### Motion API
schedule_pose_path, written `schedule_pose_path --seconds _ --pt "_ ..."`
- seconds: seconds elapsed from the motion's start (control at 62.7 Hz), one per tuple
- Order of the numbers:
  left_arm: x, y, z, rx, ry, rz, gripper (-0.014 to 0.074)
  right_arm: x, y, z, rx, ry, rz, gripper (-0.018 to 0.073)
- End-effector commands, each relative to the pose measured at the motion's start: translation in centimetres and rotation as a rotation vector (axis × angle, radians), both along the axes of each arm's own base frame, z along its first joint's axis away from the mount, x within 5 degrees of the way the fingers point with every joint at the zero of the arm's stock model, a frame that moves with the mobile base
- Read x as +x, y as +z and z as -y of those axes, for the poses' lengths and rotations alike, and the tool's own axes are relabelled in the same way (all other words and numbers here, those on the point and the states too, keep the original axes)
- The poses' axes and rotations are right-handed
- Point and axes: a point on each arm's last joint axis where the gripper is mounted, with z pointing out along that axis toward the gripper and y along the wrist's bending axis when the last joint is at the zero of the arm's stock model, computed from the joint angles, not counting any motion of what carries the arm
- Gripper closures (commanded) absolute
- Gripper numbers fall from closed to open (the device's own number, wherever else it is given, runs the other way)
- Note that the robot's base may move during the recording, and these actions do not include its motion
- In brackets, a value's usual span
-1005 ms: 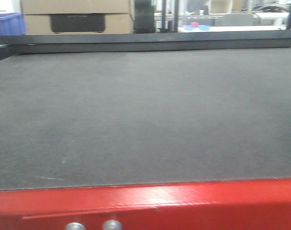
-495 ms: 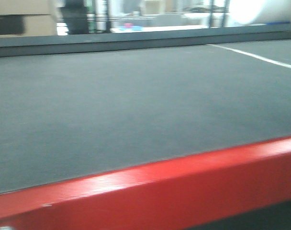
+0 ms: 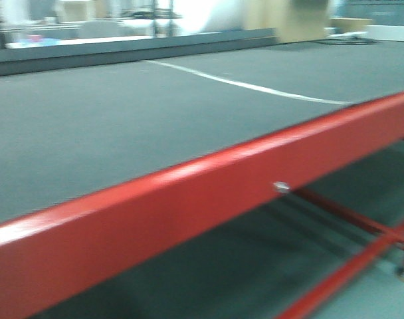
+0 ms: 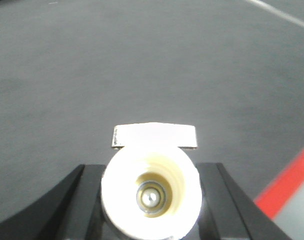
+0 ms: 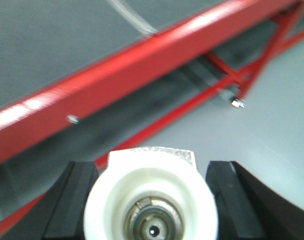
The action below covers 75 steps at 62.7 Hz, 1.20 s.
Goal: Place valve from conveyor to right shelf box
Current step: 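Drive the base away from the conveyor holding both valves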
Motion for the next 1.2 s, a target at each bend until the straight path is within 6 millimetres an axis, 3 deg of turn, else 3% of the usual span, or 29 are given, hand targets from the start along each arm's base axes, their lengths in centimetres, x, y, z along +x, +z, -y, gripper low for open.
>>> schedule_pose_path --seconds 0.0,1.181 --pt "-0.03 0.68 0.03 -0.017 0.002 0.061 0.0708 0.0 0.81 0.11 -0.012 -0.004 0.079 0.0722" --pt "-0.03 0.68 0.03 -0.017 0.002 0.061 0.0708 0.0 0.81 0.11 -0.012 -0.004 0.079 0.0722"
